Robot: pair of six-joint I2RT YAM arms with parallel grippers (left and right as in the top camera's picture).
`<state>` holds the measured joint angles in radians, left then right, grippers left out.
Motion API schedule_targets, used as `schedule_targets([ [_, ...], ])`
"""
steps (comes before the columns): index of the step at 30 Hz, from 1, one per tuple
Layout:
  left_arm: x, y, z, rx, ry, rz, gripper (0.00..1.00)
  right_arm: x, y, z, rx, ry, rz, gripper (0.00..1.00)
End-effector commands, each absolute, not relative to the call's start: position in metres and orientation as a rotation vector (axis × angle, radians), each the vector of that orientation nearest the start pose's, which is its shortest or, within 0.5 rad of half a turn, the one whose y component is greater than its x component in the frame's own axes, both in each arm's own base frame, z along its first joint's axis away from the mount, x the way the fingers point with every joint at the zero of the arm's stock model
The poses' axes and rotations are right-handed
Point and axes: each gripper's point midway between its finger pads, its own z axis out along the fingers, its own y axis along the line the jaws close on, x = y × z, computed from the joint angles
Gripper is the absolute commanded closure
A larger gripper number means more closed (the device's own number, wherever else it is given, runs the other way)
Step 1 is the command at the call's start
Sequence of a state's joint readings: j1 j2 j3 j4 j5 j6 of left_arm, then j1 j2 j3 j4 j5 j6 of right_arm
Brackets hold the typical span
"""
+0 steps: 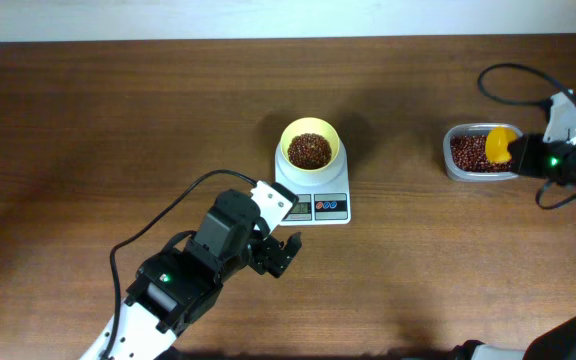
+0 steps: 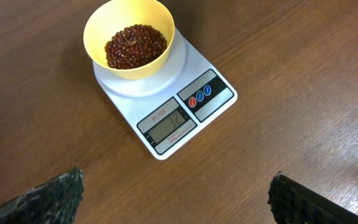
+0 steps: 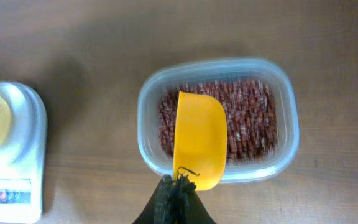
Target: Scoop item into bowl and weigh 50g on scale
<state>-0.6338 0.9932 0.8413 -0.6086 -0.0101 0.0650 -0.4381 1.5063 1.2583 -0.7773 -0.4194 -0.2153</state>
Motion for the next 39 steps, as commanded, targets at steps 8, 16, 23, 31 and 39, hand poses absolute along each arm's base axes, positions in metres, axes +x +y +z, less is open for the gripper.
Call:
schedule_targets([
  [8, 0.245, -0.181, 0.184, 0.829, 2.203, -0.27, 0.01, 0.356, -0.099, 0.175, -0.005, 2.535, 0.18, 0.96],
  [16, 0.245, -0.181, 0.184, 0.829, 2.203, -0.27, 0.01, 0.36, -0.109, 0.17, -0.178, 2.534, 0.066, 0.96],
  [23, 0.245, -0.181, 0.184, 0.829, 2.203, -0.27, 0.01, 0.396, -0.128, 0.146, -0.176, 2.495, 0.017, 0.96],
  [31, 0.245, -0.182, 0.183, 0.833, 2.207, -0.269, 0.01, 0.383, -0.112, 0.122, -0.068, 2.584, 0.19, 0.96],
  [39, 0.245, -0.182, 0.183, 0.833, 2.207, -0.269, 0.01, 0.373, -0.105, 0.068, -0.049, 2.688, 0.263, 0.96],
])
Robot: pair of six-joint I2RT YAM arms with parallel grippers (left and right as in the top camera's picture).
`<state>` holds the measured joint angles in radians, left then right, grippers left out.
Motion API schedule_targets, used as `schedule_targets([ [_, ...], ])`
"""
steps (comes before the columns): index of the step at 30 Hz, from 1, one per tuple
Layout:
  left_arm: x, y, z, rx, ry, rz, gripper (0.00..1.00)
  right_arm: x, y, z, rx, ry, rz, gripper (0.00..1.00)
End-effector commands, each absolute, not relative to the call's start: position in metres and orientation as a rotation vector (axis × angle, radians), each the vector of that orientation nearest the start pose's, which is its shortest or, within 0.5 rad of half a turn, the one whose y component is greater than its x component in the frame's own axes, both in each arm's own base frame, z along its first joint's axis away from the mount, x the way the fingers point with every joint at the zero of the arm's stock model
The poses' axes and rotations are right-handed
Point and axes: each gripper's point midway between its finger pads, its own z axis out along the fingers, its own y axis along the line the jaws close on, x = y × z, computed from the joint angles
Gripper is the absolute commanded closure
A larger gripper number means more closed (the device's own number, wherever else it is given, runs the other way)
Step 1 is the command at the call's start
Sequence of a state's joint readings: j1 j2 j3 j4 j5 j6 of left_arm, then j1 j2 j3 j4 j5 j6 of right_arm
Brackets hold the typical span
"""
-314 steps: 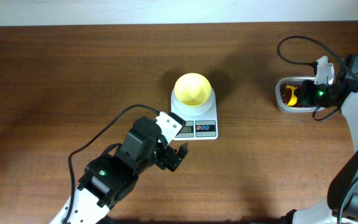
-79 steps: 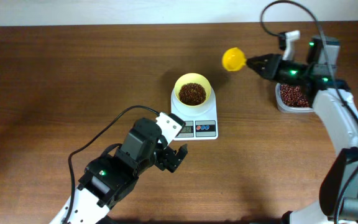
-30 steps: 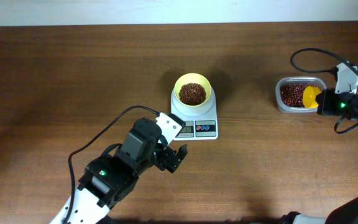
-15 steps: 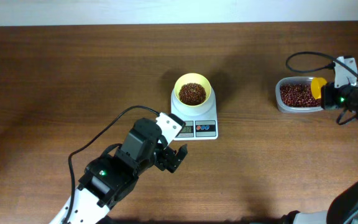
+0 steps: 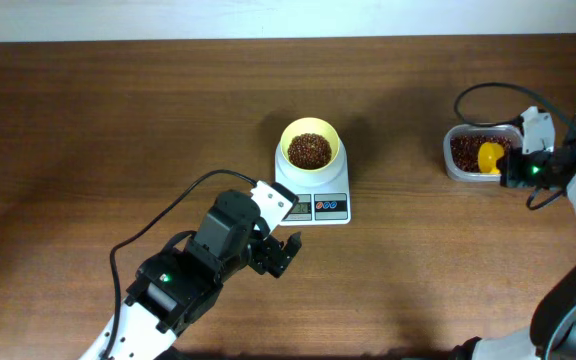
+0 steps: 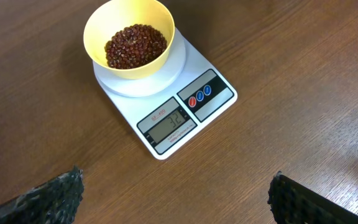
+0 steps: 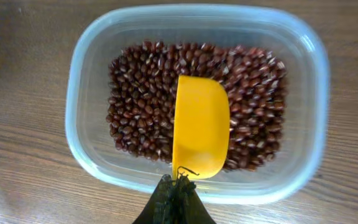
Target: Scoop item into bowl and weigh 50g on scale
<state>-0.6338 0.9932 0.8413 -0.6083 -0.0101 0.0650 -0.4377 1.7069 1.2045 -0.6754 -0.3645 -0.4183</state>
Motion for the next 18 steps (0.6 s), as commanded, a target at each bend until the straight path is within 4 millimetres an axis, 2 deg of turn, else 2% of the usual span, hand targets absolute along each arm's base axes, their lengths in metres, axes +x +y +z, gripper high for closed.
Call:
schedule_targets([
  [1, 0.245, -0.182, 0.183, 0.833, 2.207, -0.269, 0.01, 0.374, -0.103, 0.065, -0.055, 2.693, 0.268, 0.96],
  [8, 0.245, -0.182, 0.183, 0.834, 2.207, -0.27, 0.01, 0.385, -0.079, 0.066, -0.133, 2.663, 0.316, 0.96],
  [13, 0.245, -0.182, 0.183, 0.834, 2.207, -0.27, 0.01, 0.387, -0.076, 0.067, 0.02, 2.665, 0.37, 0.96],
  [16, 0.245, -0.182, 0.183, 0.834, 2.207, -0.27, 0.01, 0.39, -0.065, 0.072, 0.016, 2.631, 0.468, 0.96],
  [18, 0.245, -0.182, 0.183, 0.834, 2.207, -0.27, 0.01, 0.39, -0.064, 0.073, 0.071, 2.63, 0.494, 0.96],
])
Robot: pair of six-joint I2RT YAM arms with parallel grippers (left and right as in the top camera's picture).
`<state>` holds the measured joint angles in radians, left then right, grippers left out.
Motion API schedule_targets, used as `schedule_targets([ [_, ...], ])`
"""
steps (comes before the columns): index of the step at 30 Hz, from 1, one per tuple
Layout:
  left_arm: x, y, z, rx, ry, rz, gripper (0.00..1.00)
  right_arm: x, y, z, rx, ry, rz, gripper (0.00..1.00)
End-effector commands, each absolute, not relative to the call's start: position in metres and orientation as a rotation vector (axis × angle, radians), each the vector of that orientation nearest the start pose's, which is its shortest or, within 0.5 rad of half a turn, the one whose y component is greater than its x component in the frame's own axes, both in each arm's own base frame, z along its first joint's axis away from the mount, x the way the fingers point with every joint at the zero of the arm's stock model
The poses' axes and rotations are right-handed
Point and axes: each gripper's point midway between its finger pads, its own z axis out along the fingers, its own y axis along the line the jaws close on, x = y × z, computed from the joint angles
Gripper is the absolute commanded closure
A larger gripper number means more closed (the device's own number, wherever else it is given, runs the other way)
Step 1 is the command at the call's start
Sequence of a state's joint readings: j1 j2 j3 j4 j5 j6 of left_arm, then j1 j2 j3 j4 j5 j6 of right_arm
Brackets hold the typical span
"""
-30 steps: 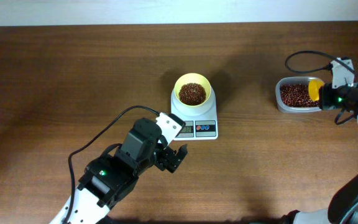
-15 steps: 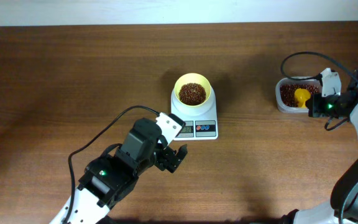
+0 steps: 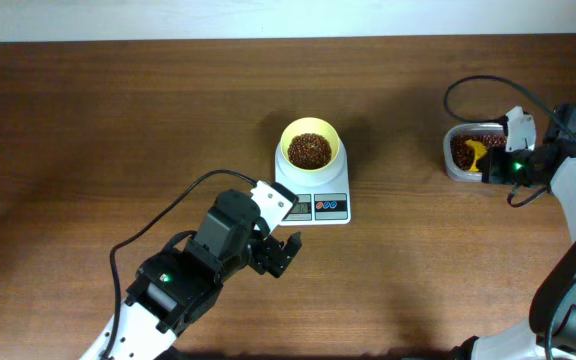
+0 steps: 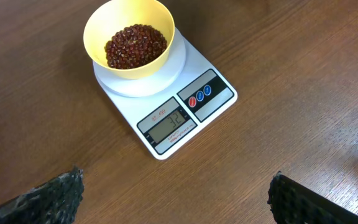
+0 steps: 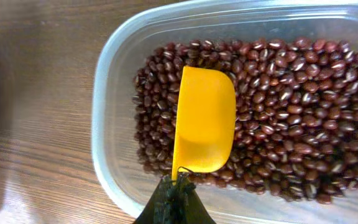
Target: Scoop item into bowl and weigh 50g on scale
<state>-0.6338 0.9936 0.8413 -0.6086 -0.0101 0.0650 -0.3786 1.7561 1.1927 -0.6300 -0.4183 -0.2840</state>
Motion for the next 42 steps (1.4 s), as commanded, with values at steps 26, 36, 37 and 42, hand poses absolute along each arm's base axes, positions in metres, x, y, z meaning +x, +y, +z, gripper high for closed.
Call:
schedule_targets([
  [26, 0.245, -0.182, 0.183, 0.834, 2.207, -0.27, 0.01, 0.37, -0.115, 0.105, 0.48, 2.387, 0.873, 0.96],
  [36, 0.245, -0.182, 0.183, 0.834, 2.207, -0.27, 0.01, 0.371, -0.115, 0.128, 0.541, 2.241, 1.068, 0.96],
  [37, 0.245, -0.182, 0.183, 0.834, 2.207, -0.27, 0.01, 0.371, -0.115, 0.132, 0.536, 2.222, 1.091, 0.96],
  [42, 0.245, -0.182, 0.183, 0.834, 2.207, -0.27, 0.01, 0.372, -0.104, 0.153, 0.482, 2.117, 1.232, 0.96],
])
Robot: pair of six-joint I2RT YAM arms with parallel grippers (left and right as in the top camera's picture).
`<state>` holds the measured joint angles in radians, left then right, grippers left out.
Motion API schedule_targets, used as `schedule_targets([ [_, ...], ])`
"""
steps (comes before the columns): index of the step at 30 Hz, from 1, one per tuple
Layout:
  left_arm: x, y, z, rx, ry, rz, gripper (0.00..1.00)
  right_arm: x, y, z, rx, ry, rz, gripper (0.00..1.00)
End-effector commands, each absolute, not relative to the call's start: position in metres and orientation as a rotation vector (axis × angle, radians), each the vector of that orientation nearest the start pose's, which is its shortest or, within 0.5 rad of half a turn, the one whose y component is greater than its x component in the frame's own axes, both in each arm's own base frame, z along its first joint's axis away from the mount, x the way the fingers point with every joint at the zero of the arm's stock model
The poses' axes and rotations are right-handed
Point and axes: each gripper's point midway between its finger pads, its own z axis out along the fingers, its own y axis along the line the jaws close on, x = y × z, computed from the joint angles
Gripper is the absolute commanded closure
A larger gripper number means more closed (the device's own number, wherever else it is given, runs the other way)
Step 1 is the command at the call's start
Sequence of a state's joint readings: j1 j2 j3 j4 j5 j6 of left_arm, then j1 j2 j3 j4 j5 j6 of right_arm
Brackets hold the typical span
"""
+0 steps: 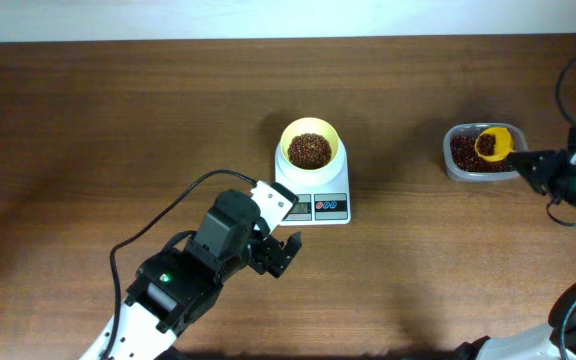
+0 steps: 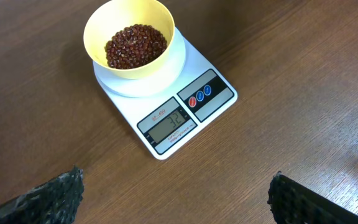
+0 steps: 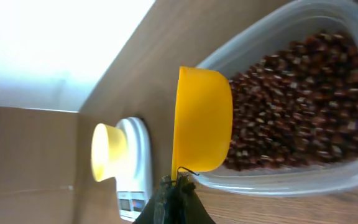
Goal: Scoop item into bowl and weigh 50g on scale
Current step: 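Carry the scoop with the right gripper over the yellow bowl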
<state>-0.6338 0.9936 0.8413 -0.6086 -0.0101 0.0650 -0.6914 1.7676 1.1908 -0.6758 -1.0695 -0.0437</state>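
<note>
A yellow bowl (image 1: 309,148) part full of red beans stands on the white scale (image 1: 318,205), whose display (image 2: 169,121) reads 32. At the right, the clear tub of beans (image 1: 465,155) holds more. My right gripper (image 1: 528,165) is shut on the handle of an orange scoop (image 1: 494,143), which holds beans over the tub's right end. In the right wrist view the scoop (image 3: 204,118) shows its underside. My left gripper (image 2: 174,193) hangs open, near the scale's front, holding nothing.
Brown wooden table (image 1: 118,120) with a pale wall along its far edge. Black cables trail from both arms. The left arm's body (image 1: 183,280) fills the near left.
The right gripper has pulled back to the right and turned, and the scoop, which lay mouth-down in the beans, now sits above the tub's right end with beans in it. The left arm is unchanged.
The right gripper held the empty scoop above the tub. Then the scoop was lower, over the beans, then down among them at the tub's left part. Now it is raised with a load of beans. The scale has read 32 throughout.
</note>
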Motion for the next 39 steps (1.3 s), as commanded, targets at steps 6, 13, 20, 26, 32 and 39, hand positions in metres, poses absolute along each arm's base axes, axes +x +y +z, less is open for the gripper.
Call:
schedule_targets([
  [6, 0.245, -0.182, 0.183, 0.834, 2.207, -0.27, 0.01, 0.372, -0.094, 0.169, 0.53, 2.038, 1.391, 0.96],
  [13, 0.245, -0.182, 0.183, 0.834, 2.207, -0.27, 0.01, 0.381, -0.054, 0.172, 0.459, 2.08, 1.488, 0.96],
  [20, 0.245, -0.182, 0.183, 0.834, 2.207, -0.27, 0.01, 0.416, 0.025, 0.189, 0.263, 2.117, 1.584, 0.96],
  [26, 0.245, -0.182, 0.183, 0.834, 2.207, -0.27, 0.01, 0.434, 0.091, 0.205, 0.114, 2.125, 1.614, 0.96],
  [32, 0.245, -0.182, 0.183, 0.834, 2.207, -0.27, 0.01, 0.425, 0.137, 0.204, 0.045, 2.175, 1.667, 0.96],
  [39, 0.245, -0.182, 0.183, 0.834, 2.207, -0.27, 0.01, 0.418, 0.176, 0.196, -0.061, 2.215, 1.618, 0.96],
])
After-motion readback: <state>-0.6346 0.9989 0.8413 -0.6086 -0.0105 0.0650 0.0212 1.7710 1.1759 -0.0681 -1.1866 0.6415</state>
